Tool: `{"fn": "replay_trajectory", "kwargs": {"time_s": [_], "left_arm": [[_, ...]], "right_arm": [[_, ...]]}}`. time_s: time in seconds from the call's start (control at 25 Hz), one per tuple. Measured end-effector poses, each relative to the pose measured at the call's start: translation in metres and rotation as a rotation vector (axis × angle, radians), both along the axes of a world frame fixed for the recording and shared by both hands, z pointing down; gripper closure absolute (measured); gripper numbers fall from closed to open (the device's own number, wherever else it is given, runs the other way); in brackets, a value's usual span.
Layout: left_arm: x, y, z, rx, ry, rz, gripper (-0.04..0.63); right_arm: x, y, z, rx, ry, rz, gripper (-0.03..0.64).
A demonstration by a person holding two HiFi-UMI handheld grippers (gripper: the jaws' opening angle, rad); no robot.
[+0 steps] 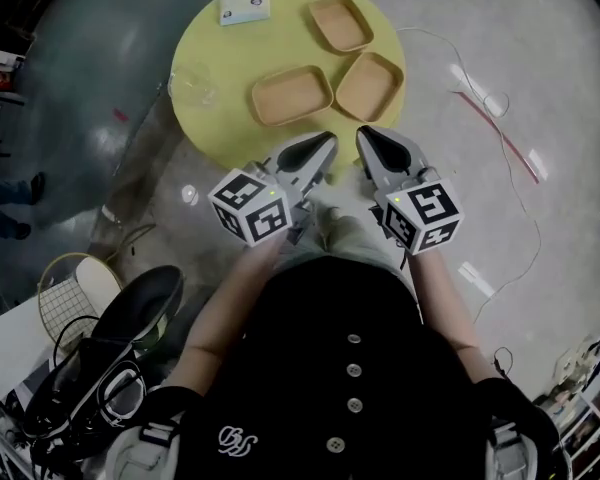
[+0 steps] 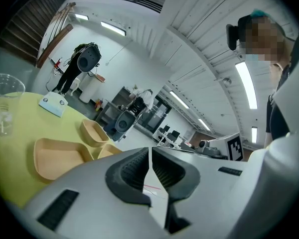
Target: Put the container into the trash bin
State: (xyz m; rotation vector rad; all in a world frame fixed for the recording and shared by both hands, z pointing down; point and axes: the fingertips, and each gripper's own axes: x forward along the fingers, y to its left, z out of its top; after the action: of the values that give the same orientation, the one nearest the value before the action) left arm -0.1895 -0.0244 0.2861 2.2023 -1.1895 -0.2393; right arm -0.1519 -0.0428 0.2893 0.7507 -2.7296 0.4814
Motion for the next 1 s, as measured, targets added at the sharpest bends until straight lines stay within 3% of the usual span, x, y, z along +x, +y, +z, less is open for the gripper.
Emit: {"fn": "replay_trajectory", "kwargs": {"time_s": [0.44, 1.0], "left_arm": [[-0.018, -0.023, 0.028, -0.06, 0.014, 0.041, 0.566], [-0.032, -0.04, 0.06, -0.141, 0.052, 0.086, 0.566]], "right_arm": [[-0.012, -0.022, 0.04, -0.046, 0.124, -0.012, 0.523], [-0.026, -0.049, 0.085, -0.067, 0.261, -0.014, 0.514]]}}
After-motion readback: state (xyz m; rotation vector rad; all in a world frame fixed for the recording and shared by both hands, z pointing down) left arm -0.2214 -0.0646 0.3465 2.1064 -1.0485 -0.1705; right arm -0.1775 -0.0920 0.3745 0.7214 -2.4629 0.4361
